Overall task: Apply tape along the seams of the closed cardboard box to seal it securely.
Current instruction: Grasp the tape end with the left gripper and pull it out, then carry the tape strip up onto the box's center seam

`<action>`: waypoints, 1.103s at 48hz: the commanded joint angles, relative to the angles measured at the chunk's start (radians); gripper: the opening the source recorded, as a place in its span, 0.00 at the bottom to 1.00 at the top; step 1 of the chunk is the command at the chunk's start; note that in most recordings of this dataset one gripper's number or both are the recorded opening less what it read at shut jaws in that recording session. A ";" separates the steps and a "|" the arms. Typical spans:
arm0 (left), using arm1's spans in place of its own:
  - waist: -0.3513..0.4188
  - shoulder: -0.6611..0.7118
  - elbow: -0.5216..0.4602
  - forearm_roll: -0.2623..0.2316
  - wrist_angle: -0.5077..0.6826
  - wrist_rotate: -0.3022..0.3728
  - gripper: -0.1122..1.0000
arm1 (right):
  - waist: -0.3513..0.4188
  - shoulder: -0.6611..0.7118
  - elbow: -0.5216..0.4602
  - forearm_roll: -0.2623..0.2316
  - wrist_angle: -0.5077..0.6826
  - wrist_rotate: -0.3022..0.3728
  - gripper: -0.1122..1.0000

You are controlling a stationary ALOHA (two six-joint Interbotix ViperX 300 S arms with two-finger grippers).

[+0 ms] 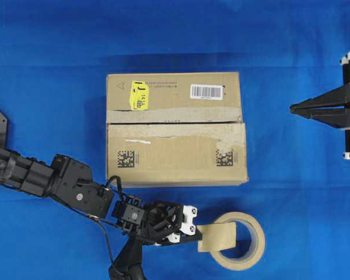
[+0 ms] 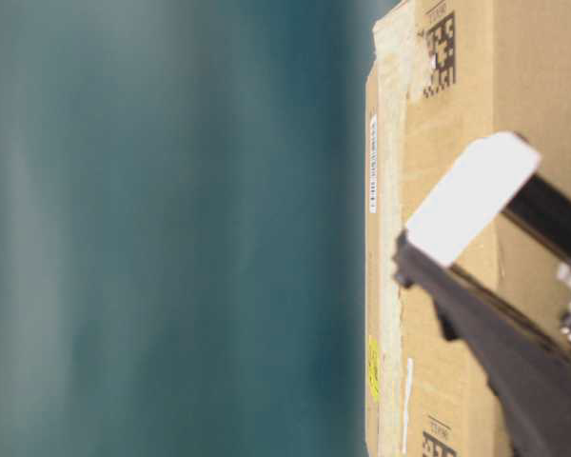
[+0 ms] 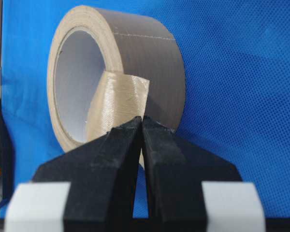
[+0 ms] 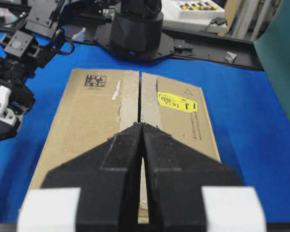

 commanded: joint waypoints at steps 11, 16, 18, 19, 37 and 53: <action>0.000 -0.103 -0.012 0.002 0.041 0.002 0.11 | 0.000 0.006 -0.025 -0.002 -0.002 0.000 0.12; 0.009 -0.150 -0.012 0.012 0.109 0.011 0.11 | 0.000 0.006 -0.028 0.000 0.005 0.000 0.12; 0.015 -0.179 -0.012 0.018 0.137 0.021 0.11 | 0.002 0.006 -0.028 0.000 0.008 0.002 0.12; 0.018 -0.190 -0.011 0.018 0.144 0.026 0.11 | 0.000 0.006 -0.028 0.000 0.009 0.003 0.12; 0.057 -0.325 -0.006 0.020 0.166 0.155 0.11 | 0.002 0.005 -0.031 0.003 0.028 0.009 0.12; 0.152 -0.419 0.057 0.020 0.166 0.167 0.11 | 0.000 0.006 -0.032 0.005 0.028 0.009 0.12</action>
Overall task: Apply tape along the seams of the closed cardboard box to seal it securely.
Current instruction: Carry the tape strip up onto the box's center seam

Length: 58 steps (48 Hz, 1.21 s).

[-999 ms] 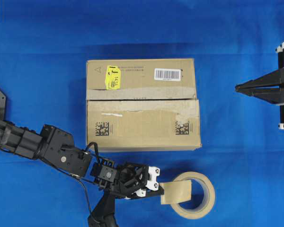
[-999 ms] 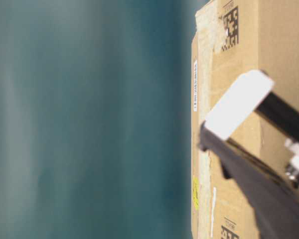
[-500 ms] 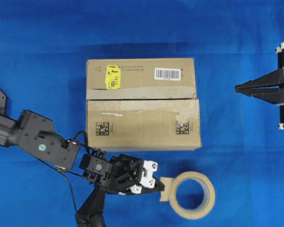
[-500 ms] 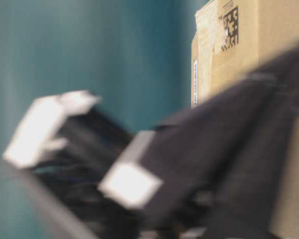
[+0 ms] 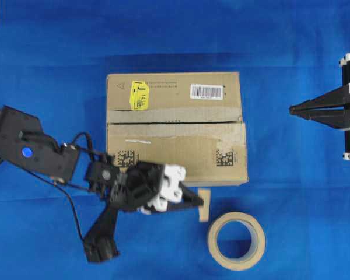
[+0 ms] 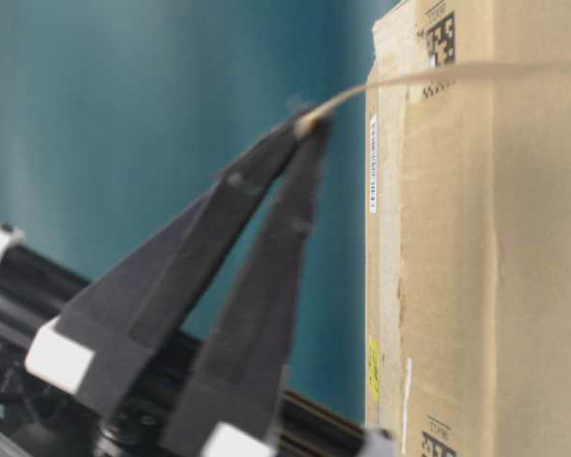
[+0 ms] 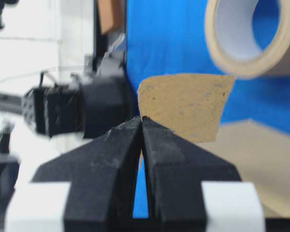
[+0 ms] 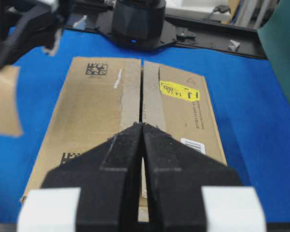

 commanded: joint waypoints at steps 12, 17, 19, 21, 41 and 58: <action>0.141 -0.152 0.064 0.006 -0.006 0.061 0.11 | -0.002 0.005 -0.032 0.003 -0.005 0.002 0.12; 0.169 -0.163 0.077 0.006 -0.006 0.118 0.11 | -0.005 0.005 -0.032 0.003 -0.006 0.002 0.12; 0.175 -0.163 0.078 0.006 -0.002 0.133 0.11 | -0.006 0.003 -0.032 0.003 -0.006 0.002 0.12; 0.181 -0.163 0.077 0.005 -0.002 0.143 0.11 | -0.009 0.003 -0.032 0.003 -0.006 0.002 0.12; 0.238 -0.153 0.091 0.003 0.028 0.141 0.11 | -0.028 0.005 -0.032 0.002 -0.005 0.002 0.12; 0.249 -0.153 0.156 -0.002 0.049 0.138 0.11 | -0.041 0.009 -0.031 0.002 -0.005 0.000 0.12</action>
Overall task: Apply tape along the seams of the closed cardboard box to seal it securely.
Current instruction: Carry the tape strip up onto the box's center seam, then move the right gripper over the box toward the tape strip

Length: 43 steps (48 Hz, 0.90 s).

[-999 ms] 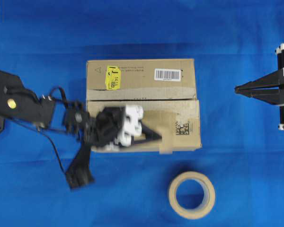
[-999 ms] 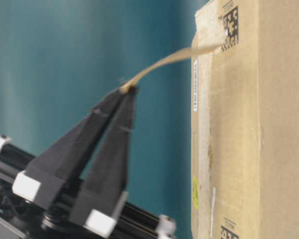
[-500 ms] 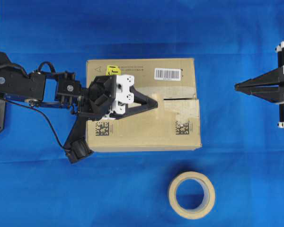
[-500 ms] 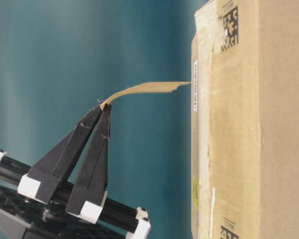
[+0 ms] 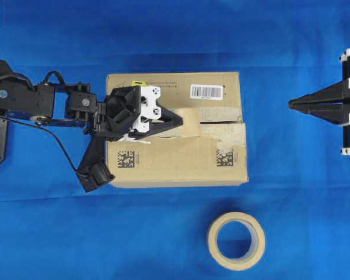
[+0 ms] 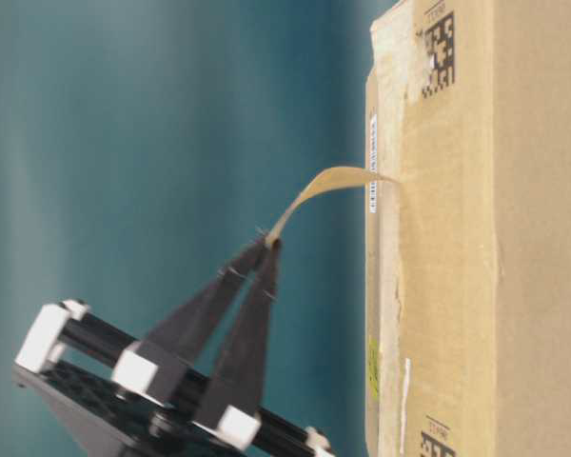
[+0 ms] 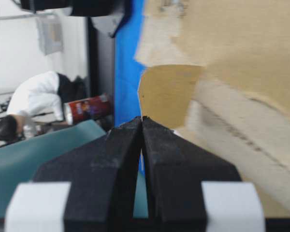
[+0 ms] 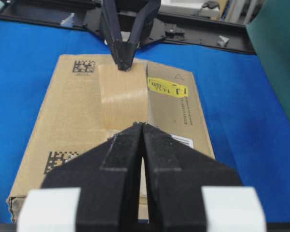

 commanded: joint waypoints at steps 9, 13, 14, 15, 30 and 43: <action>0.000 -0.032 0.037 -0.003 0.023 -0.003 0.11 | -0.009 0.014 -0.031 0.002 -0.009 0.002 0.12; 0.000 -0.044 0.055 -0.003 0.035 -0.003 0.11 | -0.009 0.021 -0.032 0.002 -0.012 0.002 0.12; 0.000 -0.046 0.058 -0.003 0.040 -0.003 0.11 | -0.011 0.023 -0.032 0.002 -0.012 0.000 0.12; 0.000 -0.049 0.063 -0.003 0.043 -0.003 0.11 | -0.011 0.026 -0.034 0.002 -0.015 0.002 0.12; 0.015 -0.054 0.081 -0.002 0.117 0.008 0.11 | -0.015 0.058 -0.037 0.002 -0.048 0.002 0.12; 0.029 -0.049 0.087 0.000 0.127 0.015 0.11 | -0.014 0.091 -0.043 0.008 -0.087 0.005 0.12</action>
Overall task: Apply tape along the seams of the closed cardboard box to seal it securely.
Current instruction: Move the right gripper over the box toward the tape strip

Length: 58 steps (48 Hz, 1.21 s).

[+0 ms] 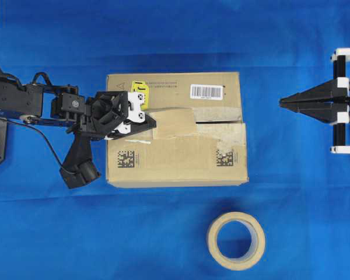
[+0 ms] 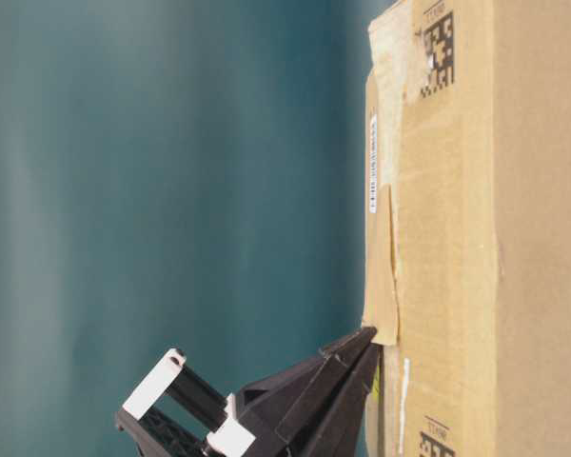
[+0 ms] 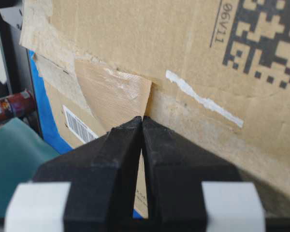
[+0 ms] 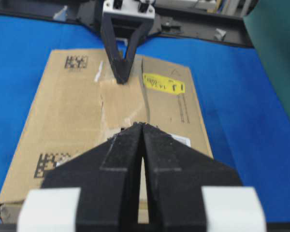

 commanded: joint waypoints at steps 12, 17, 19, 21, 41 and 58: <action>0.003 -0.009 -0.011 0.002 -0.003 0.003 0.11 | -0.002 0.078 -0.058 0.009 -0.052 0.003 0.12; 0.003 -0.006 -0.015 0.002 -0.003 0.003 0.11 | -0.002 0.140 -0.089 0.023 -0.071 0.003 0.12; 0.003 -0.003 -0.015 0.002 -0.003 0.003 0.11 | -0.002 0.167 -0.103 0.028 -0.075 0.003 0.13; 0.003 -0.003 -0.017 0.002 -0.003 0.003 0.11 | -0.002 0.198 -0.117 0.034 -0.078 0.003 0.14; 0.002 -0.002 -0.017 0.003 -0.003 0.003 0.11 | -0.017 0.522 -0.324 0.048 -0.137 0.002 0.57; 0.002 -0.002 -0.017 0.003 -0.003 0.003 0.11 | -0.002 0.690 -0.463 0.043 -0.132 0.000 0.58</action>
